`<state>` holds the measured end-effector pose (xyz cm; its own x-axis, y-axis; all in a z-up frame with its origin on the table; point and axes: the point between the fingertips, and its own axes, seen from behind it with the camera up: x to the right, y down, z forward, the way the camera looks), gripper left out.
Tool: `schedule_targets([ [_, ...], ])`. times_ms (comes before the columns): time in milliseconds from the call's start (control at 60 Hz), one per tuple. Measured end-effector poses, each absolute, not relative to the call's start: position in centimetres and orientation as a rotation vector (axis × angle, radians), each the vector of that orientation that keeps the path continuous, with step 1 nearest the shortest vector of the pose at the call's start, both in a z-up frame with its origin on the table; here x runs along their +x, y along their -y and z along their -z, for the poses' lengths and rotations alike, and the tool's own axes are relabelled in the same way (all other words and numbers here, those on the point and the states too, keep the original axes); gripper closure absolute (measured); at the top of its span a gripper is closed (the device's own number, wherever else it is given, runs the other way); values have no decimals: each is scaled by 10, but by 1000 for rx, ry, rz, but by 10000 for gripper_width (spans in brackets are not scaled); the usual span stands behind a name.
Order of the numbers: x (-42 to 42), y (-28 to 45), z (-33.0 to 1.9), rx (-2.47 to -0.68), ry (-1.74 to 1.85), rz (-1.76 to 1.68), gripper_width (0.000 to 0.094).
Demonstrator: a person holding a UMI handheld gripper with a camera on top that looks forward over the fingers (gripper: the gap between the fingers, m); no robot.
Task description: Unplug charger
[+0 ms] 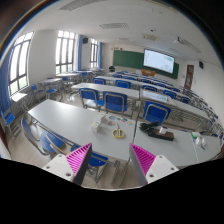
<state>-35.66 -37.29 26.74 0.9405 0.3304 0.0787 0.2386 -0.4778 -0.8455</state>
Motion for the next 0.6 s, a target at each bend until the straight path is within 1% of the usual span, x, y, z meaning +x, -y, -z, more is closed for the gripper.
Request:
schedule_targets([
  [33,-355,372,-265,-2097,402,-115,178],
  [50,-373,368,-252,-2099,395,-112,179],
  [67,-372,367,-250,-2104,390,-110,178],
  [83,-352,369,-260,-2112,387,-110,178],
  [117,-351,367,-255,-2123,374,-108,178],
  [167,-364,365,-241,-2136,352,-104,179],
  [267,-350,358,-216,-2167,317,-95,178],
  [450,-268,333,-161,-2260,174,-31,178],
  [533,-221,302,-142,-2261,102,25,178],
  [600,-187,267,-134,-2239,65,59,177],
])
